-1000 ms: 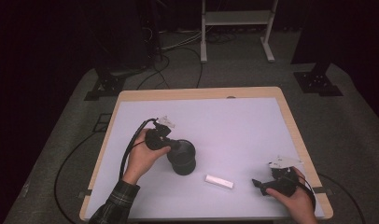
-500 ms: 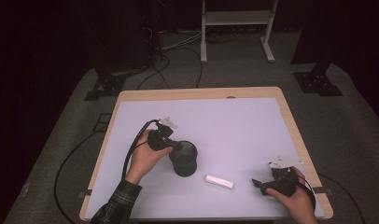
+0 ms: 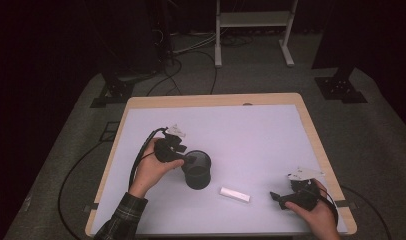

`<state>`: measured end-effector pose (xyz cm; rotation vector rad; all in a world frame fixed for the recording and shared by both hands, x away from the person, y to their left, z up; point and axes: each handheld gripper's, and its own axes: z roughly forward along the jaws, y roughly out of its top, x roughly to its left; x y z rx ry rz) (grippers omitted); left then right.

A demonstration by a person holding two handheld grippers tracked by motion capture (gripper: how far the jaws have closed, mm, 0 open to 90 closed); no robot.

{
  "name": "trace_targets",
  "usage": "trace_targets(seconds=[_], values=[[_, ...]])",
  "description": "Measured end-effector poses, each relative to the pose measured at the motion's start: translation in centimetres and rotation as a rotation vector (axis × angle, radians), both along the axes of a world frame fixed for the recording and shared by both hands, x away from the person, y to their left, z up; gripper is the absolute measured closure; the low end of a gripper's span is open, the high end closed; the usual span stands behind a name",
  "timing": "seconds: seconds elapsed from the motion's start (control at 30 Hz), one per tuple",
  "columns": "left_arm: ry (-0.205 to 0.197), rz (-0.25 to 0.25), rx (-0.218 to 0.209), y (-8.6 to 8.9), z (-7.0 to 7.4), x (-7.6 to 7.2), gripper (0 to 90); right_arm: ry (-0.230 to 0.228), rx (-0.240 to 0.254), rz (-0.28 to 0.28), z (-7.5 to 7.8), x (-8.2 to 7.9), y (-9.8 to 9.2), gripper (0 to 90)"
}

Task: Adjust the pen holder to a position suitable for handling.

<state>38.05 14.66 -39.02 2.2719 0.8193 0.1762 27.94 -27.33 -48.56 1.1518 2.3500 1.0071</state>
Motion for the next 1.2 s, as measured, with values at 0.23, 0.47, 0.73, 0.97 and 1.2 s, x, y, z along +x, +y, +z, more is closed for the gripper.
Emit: trace_targets(seconds=[0.23, 0.47, 0.73, 0.97, 1.2], values=[[-0.013, -0.001, -0.041, 0.9, 0.7, -0.7, 19.1, 0.001, 0.001, 0.000, 0.0, 0.0, 0.0, 3.6], [-0.038, 0.000, -0.050, 1.7, 1.4, -1.5, 15.7, 0.000, 0.000, 0.000, 0.0, 0.0, 0.0, 3.6], [-0.058, 0.032, -0.053, 2.8, 1.6, -2.2, 9.8, 0.001, 0.000, 0.000, 0.0, 0.0, 0.0, 3.6], [-0.072, 0.054, -0.055, 3.9, 1.7, -2.9, 9.8, 0.001, -0.001, 0.001, 0.0, 0.0, 0.0, 3.6], [-0.080, 0.077, -0.043, 5.5, 1.2, -4.1, 9.8, 0.001, -0.001, 0.000, 0.0, 0.0, 0.0, 3.6]])
